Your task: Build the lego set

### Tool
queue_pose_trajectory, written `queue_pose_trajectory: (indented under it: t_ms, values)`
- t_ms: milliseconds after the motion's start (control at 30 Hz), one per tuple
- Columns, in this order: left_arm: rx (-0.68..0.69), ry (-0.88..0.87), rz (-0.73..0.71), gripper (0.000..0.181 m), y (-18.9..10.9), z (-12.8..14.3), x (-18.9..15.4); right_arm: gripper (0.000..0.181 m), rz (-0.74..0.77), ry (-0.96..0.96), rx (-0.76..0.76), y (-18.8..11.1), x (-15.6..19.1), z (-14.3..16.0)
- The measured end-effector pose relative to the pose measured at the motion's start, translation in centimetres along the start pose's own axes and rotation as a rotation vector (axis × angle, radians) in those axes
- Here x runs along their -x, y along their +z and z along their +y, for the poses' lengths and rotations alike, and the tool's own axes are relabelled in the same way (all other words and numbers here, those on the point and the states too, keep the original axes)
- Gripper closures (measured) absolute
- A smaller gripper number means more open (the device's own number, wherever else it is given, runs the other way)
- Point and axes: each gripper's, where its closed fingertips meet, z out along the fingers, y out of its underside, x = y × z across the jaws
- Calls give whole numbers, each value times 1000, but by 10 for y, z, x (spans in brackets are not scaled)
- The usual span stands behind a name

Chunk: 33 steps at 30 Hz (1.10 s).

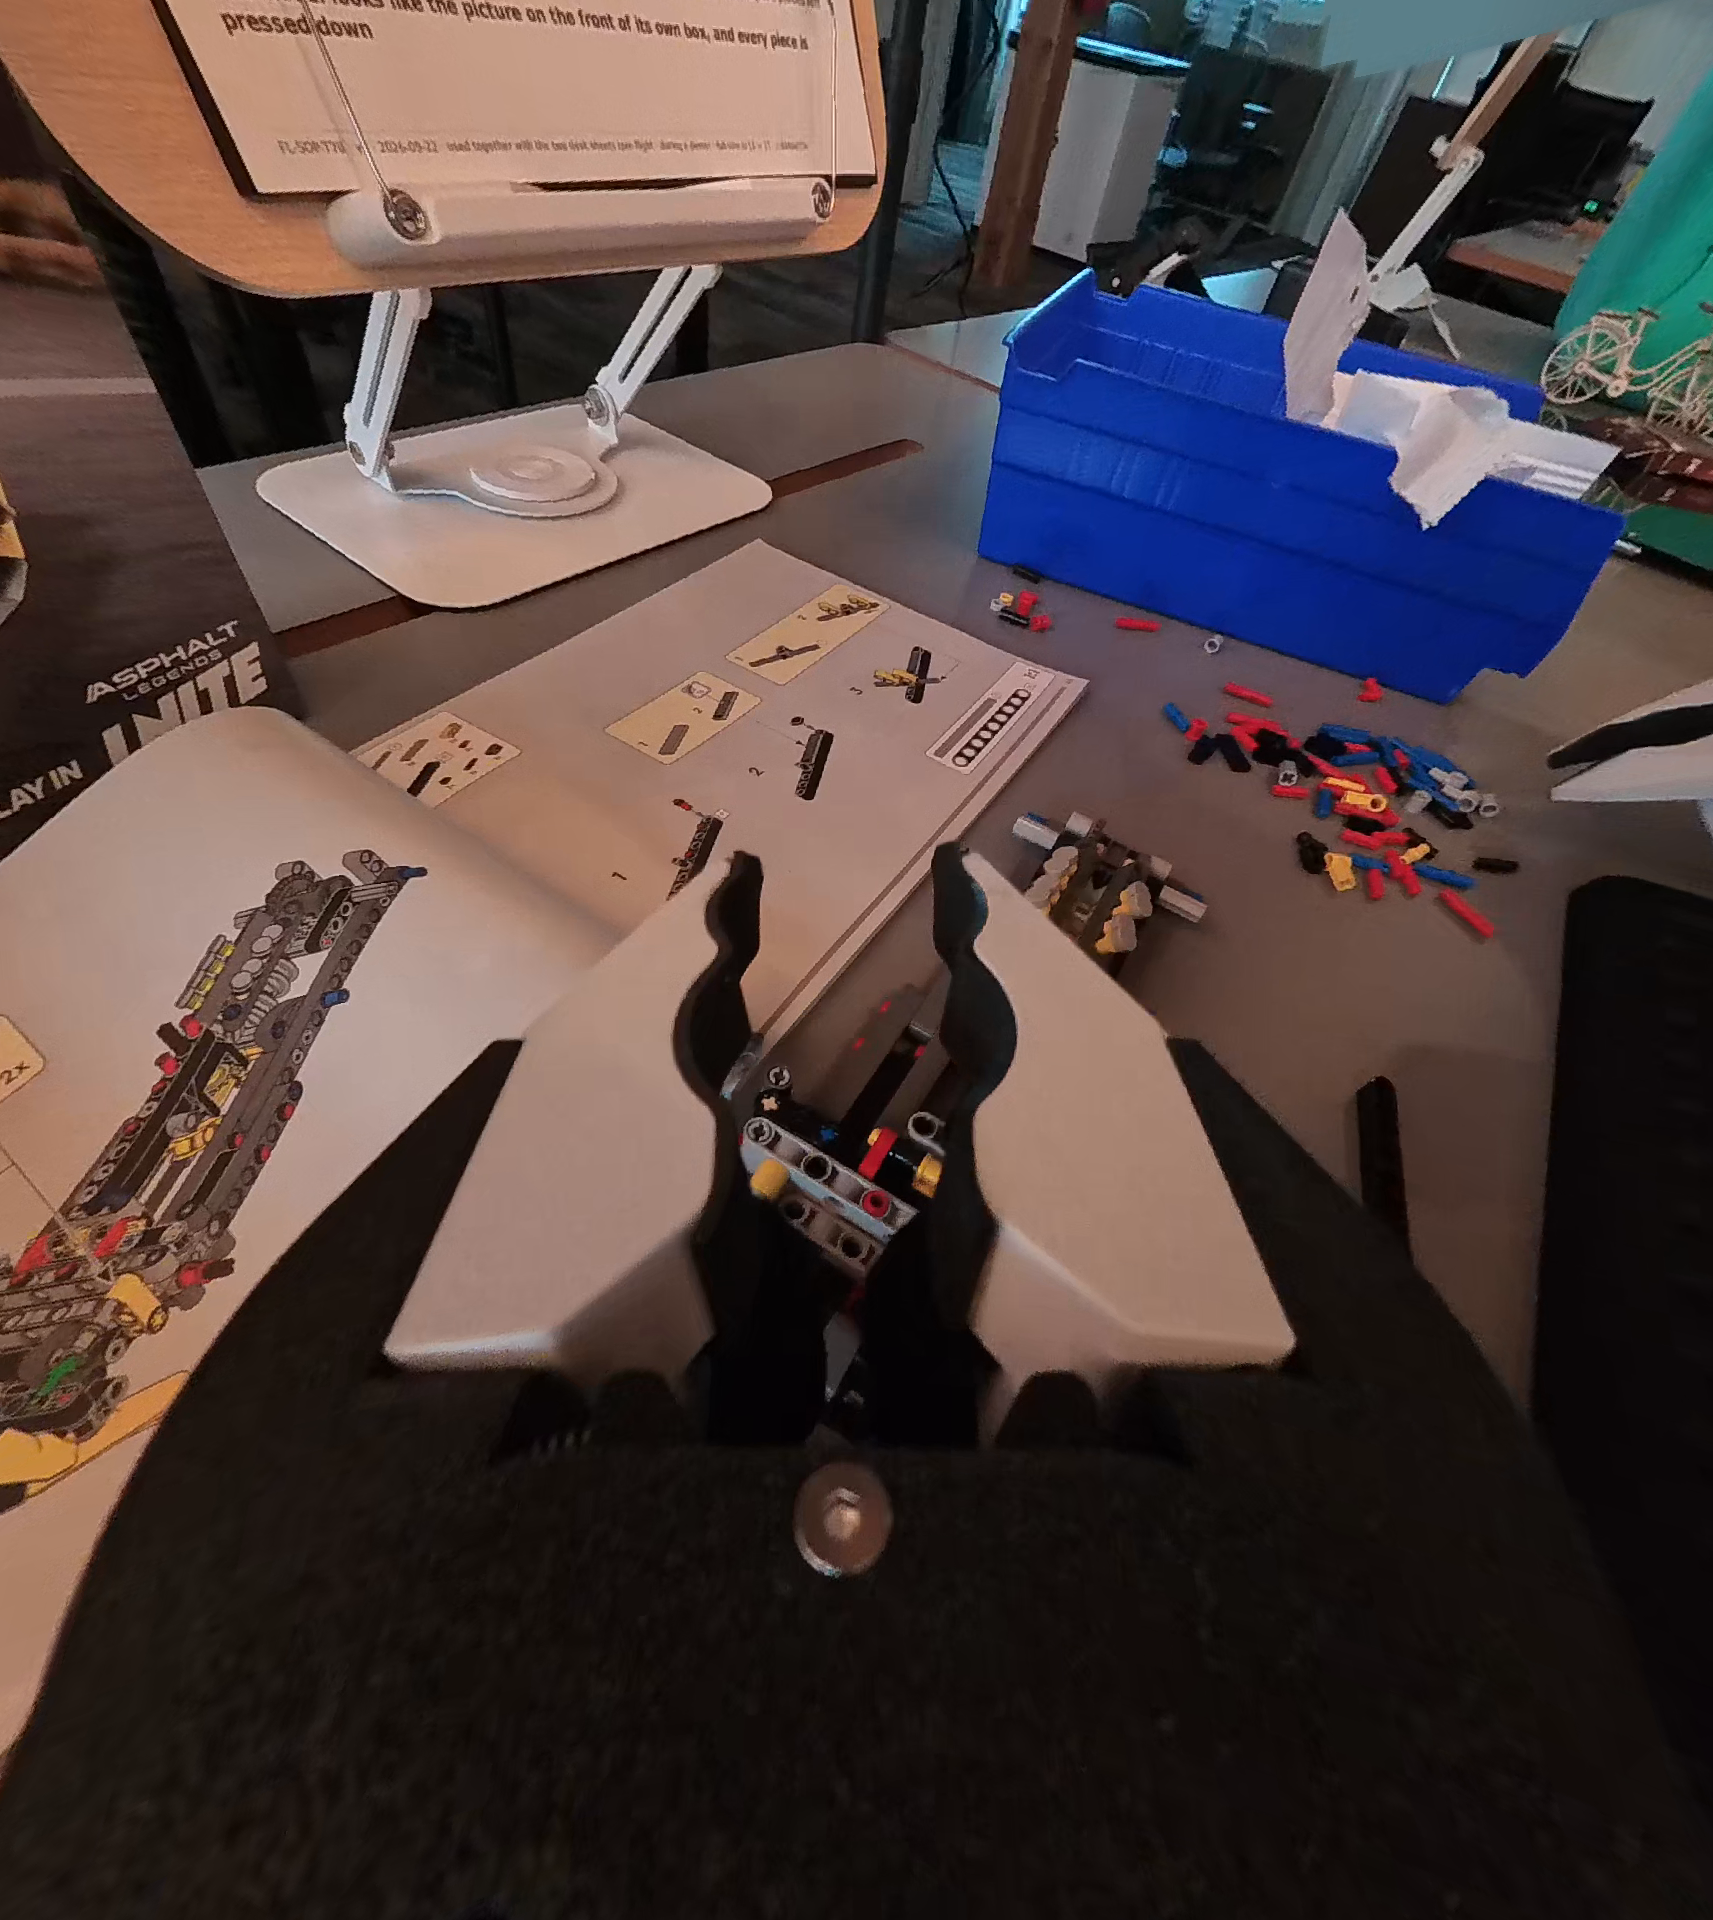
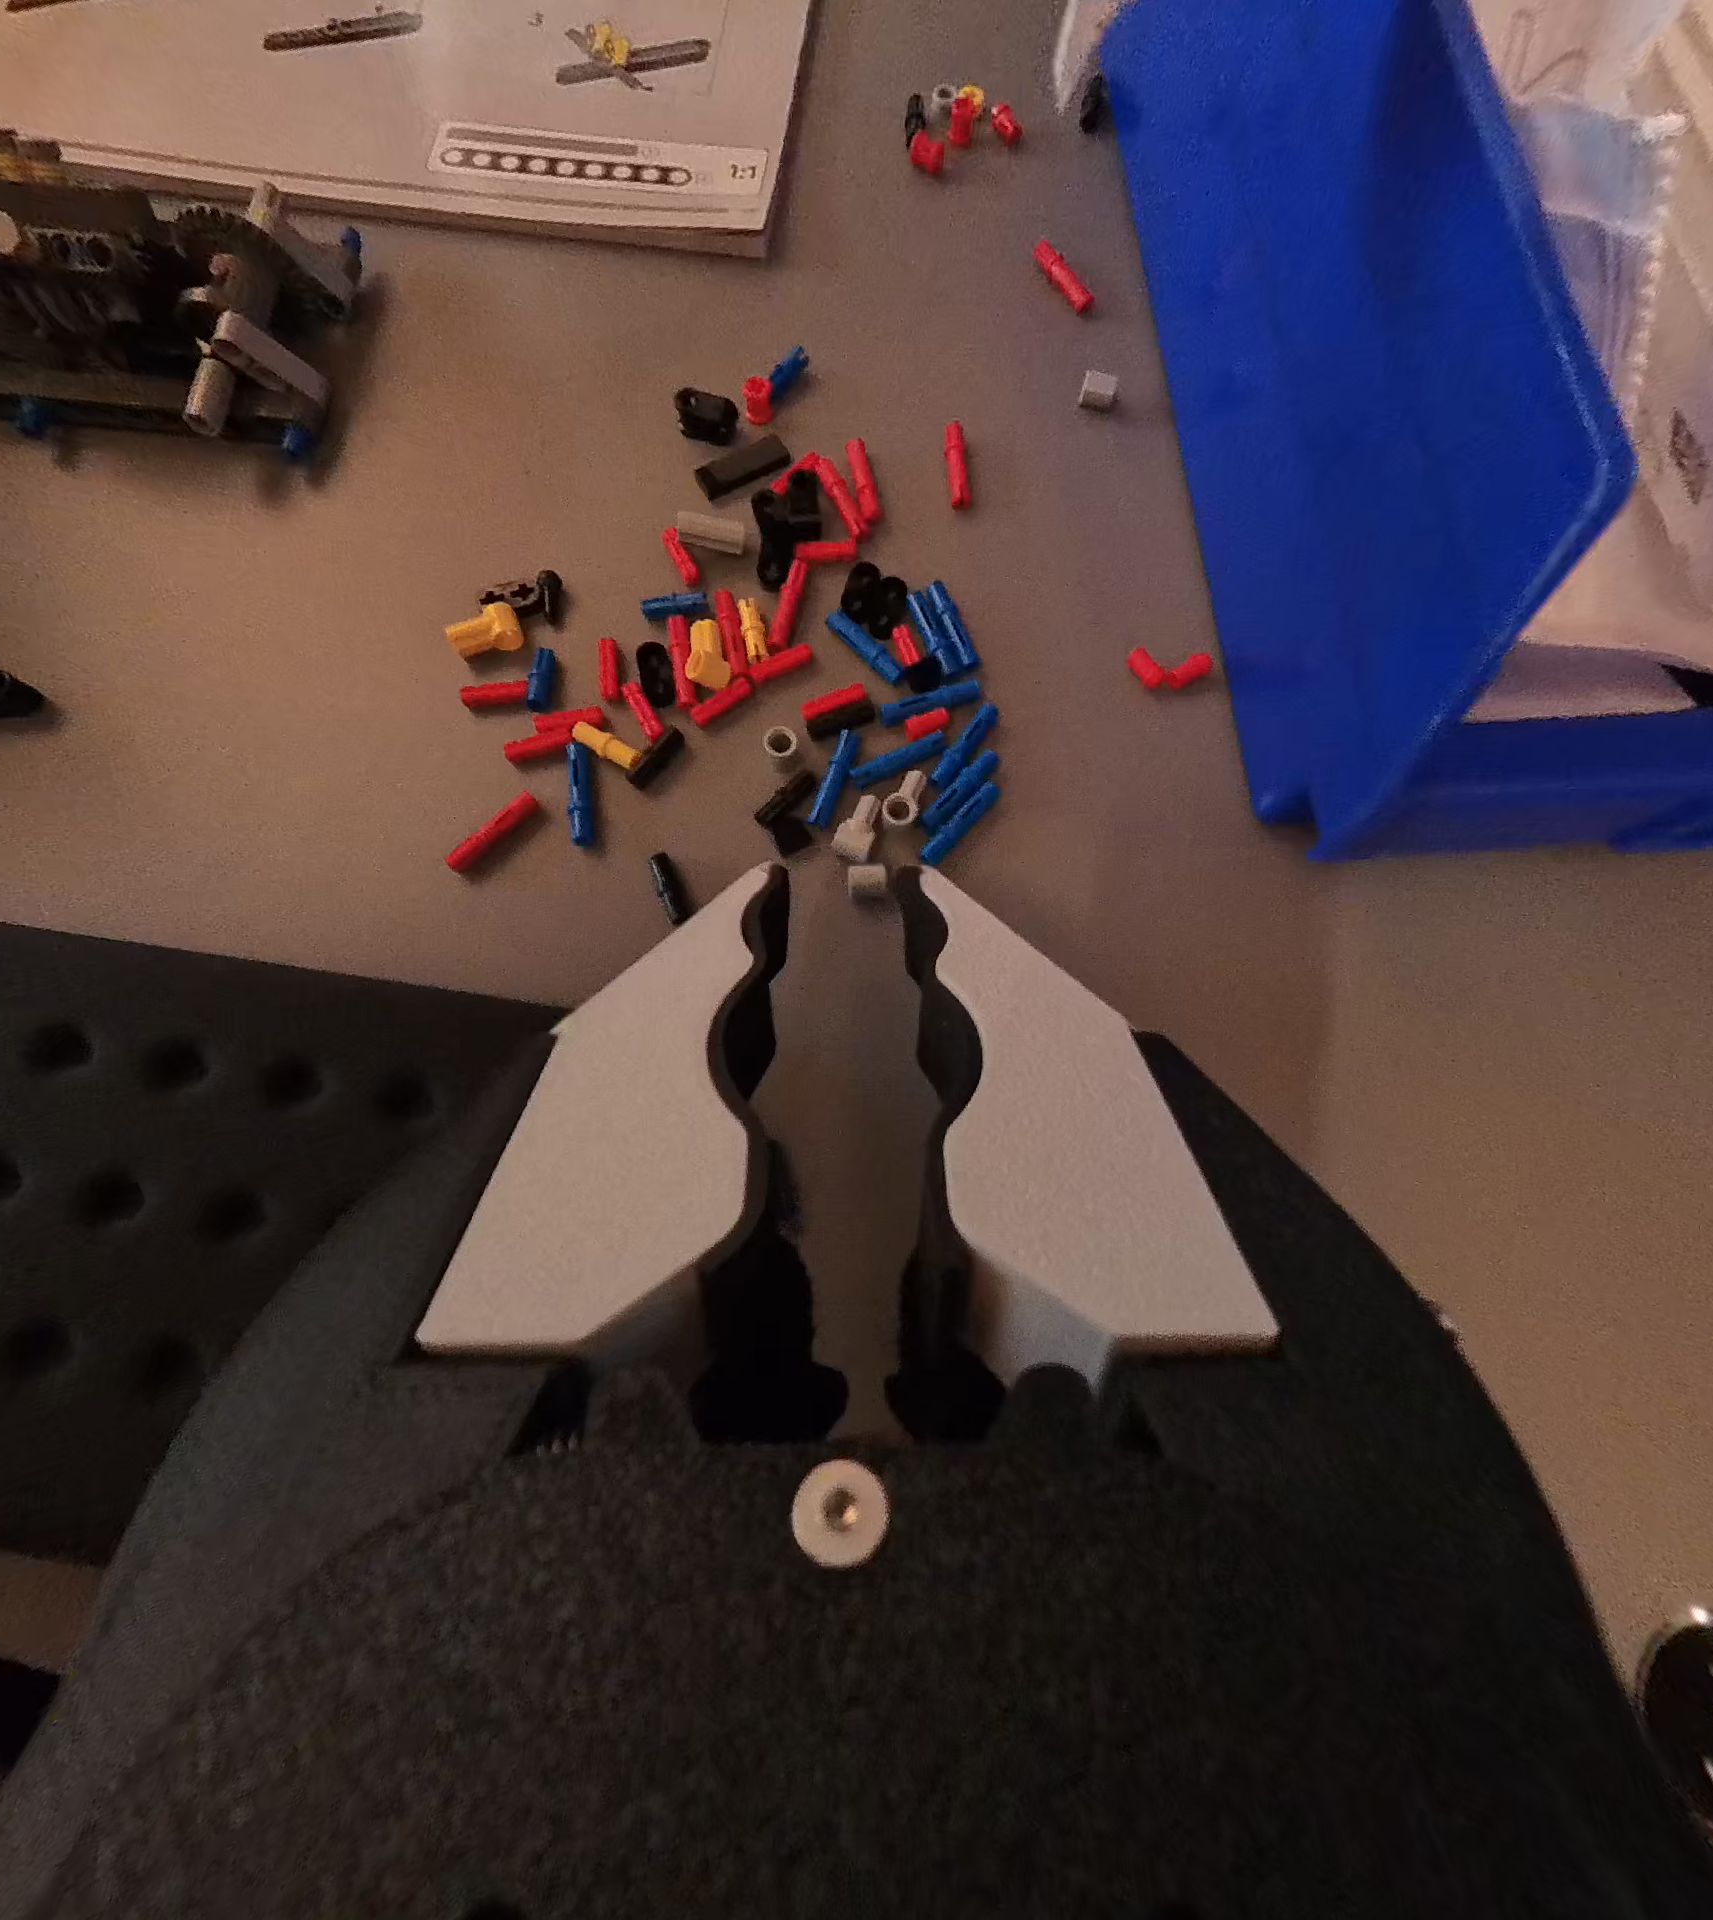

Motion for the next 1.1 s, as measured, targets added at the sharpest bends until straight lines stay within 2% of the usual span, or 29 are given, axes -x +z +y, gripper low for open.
queue_pose_trajectory:
  t_ms: [633, 767, 933, 1100]
  values:
    - [29, 37, -30, 150, -1, 6, 4, 160, -23, -37, 3, 10, 9, -9]
    - [25, 42, -27, 150, -2, 5, 2, 159, -29, -4, -28, 20, 12, -24]
    - [27, 50, -22, 150, -1, 5, -1, 146, -8, 26, -39, 43, 14, -50]
    - [29, 57, -28, 150, -1, 5, 0, 153, -101, 38, -44, 62, 30, -69]
